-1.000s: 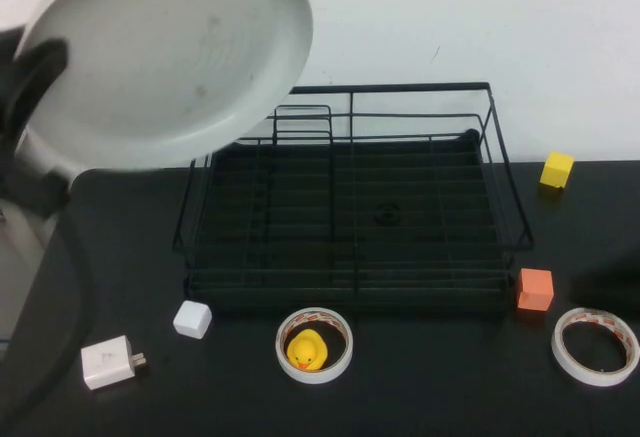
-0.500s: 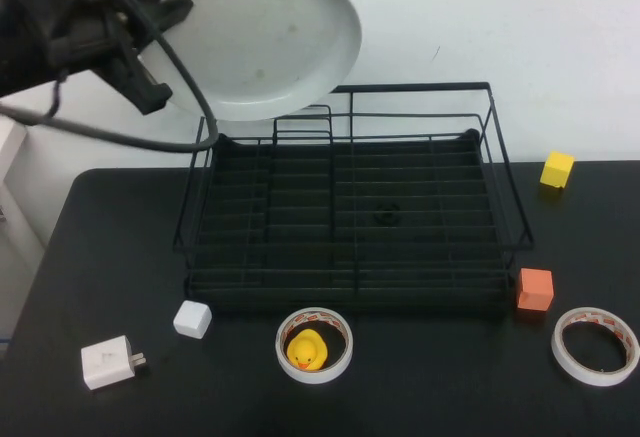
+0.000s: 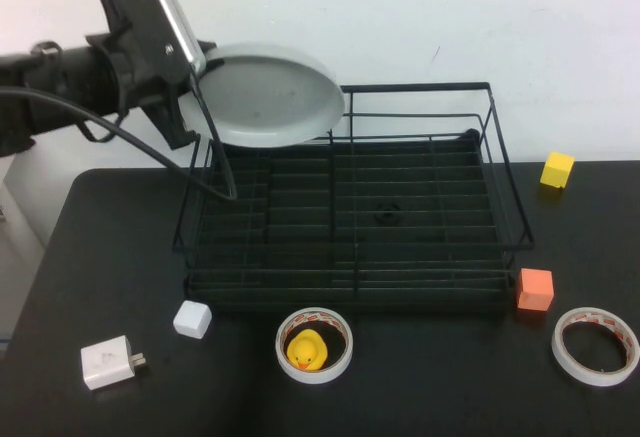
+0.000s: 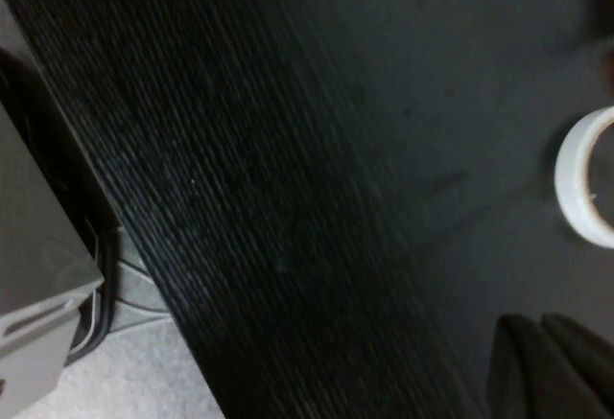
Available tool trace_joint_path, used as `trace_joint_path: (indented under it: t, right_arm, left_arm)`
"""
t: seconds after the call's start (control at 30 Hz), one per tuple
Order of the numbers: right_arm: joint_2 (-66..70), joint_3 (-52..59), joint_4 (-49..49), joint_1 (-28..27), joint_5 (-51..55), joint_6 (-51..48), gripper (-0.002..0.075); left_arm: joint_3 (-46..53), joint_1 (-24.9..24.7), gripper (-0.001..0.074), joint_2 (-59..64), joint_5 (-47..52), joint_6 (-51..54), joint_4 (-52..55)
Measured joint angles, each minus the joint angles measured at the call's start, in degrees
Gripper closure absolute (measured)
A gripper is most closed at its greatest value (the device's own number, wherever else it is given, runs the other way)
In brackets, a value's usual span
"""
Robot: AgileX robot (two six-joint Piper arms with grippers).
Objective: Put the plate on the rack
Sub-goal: Place the plate on the rack
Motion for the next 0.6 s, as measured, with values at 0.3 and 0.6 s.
trace_joint_path:
  t: [0.3, 0.6]
  right_arm:
    - [-1.6, 3.6, -0.9, 0.0, -4.7, 2.6, 0.0727]
    - [-1.6, 3.6, -1.6, 0.0, -5.2, 3.7, 0.0727]
  left_arm:
    - [-3.6, -2.2, 0.0669, 7.5, -0.6, 8.4, -2.6]
    - [-8.6, -4.6, 0.0669, 11.8, -2.7, 8.2, -3.2]
